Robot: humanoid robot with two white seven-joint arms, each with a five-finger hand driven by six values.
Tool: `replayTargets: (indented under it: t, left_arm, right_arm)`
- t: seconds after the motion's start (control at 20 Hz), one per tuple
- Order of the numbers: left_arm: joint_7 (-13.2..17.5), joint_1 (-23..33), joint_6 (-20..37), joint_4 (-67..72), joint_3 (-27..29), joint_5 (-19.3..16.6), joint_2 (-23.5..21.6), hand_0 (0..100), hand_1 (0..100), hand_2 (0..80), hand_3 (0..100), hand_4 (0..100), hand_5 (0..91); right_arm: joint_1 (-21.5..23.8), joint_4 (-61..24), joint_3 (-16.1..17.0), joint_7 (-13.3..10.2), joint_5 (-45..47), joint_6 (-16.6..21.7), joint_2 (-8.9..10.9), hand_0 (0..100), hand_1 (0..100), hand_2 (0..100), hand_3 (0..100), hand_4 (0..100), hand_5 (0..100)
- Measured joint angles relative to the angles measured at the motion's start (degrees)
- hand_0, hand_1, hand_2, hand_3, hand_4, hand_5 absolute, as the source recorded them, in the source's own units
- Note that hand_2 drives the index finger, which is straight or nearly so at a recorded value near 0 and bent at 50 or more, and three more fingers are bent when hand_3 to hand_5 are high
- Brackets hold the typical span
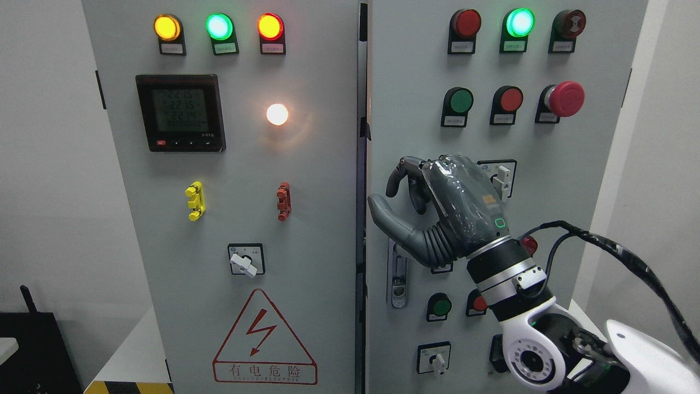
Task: Release door handle
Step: 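Swing the door open toward the robot with the right hand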
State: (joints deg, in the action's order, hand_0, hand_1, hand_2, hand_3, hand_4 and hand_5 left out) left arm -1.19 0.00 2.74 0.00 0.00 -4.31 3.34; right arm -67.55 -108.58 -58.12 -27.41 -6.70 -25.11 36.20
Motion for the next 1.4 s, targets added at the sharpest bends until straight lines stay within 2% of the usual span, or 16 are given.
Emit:
replayTargets:
  t: [0.4,0.75,1.0,1.4]
  left_arm:
    - [0.00,0.00,0.00,0.00,0.00,0.00,0.00,12,39,0.0,0,0,0.0]
    - [0.00,0.00,0.00,0.00,0.00,0.00,0.00,12,39,0.0,0,0,0.0]
    - [0.00,0.00,0.00,0.00,0.00,0.00,0.00,12,39,0.0,0,0,0.0]
    - [0.00,0.00,0.00,0.00,0.00,0.00,0.00,12,39,0.0,0,0,0.0]
  right_arm:
    - [0.14,-0.13,1.16,-1.05,-2.97,0.25,-0.13,44,35,68,100,94,98]
    - [0.83,-0.32,2.58,-2.03,-7.11,2.92,-0.70,42,37,72,100,95,98]
    - [2.52,-0.41,4.13,-3.26,-11.01,6.68,-0.99,41,37,76,100,96,98]
    - [6.78,-0.84,8.45,-3.33,-17.18,11.51,-1.49,41,37,77,100,97,98]
